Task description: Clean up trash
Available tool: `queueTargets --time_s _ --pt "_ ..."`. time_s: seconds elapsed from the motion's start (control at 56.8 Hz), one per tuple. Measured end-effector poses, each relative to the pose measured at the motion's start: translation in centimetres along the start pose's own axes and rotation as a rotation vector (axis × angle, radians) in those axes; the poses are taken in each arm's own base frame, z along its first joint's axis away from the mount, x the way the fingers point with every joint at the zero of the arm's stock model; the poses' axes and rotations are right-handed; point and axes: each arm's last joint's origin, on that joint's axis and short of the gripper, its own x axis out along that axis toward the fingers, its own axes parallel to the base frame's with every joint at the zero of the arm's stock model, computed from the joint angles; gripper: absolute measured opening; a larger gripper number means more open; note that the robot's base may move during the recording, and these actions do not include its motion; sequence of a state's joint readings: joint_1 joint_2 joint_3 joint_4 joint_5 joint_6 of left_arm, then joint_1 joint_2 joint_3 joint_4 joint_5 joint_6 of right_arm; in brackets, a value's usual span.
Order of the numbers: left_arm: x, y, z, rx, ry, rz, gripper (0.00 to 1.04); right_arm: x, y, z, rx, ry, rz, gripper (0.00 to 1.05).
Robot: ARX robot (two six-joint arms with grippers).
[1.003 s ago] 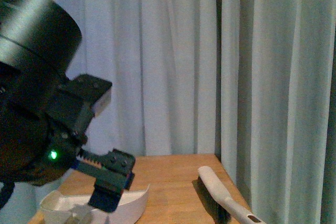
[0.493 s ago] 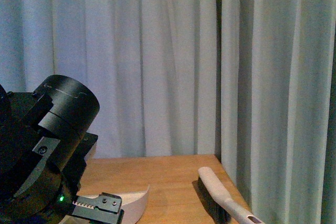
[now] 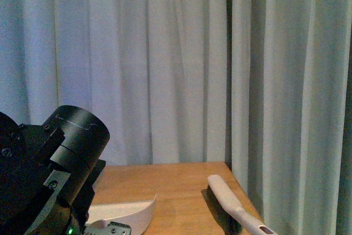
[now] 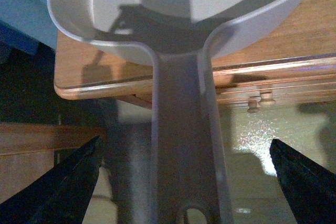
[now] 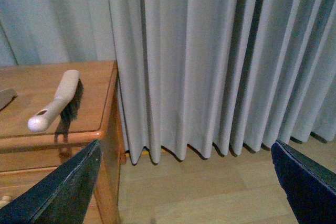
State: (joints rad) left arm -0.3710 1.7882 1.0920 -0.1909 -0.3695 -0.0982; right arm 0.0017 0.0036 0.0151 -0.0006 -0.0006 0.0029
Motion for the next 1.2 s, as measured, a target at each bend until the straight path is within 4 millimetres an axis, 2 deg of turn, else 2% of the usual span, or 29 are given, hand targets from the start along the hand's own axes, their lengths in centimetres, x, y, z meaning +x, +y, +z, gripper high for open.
queueTargets --time_s 0.369,0.739,0.792,1.038,1.196 --pt "0.7 -0.2 -0.8 0.008 0.004 -0.006 0.96 0.0 0.0 0.0 0.0 0.0 0.0 0.97" --pt "0.6 -0.5 -0.8 0.024 -0.011 -0.015 0.34 0.0 0.0 0.0 0.0 0.0 0.0 0.97" --pt "0.6 -0.4 -1.0 0.026 -0.008 -0.006 0.29 0.0 0.0 0.0 0.0 0.0 0.0 0.97" --pt "-0.1 0.0 -1.1 0.02 -0.048 -0.009 0.28 0.0 0.0 0.0 0.0 0.0 0.0 0.97" --pt "-2.6 0.7 0.6 0.019 -0.226 -0.017 0.28 0.0 0.0 0.0 0.0 0.0 0.0 0.97"
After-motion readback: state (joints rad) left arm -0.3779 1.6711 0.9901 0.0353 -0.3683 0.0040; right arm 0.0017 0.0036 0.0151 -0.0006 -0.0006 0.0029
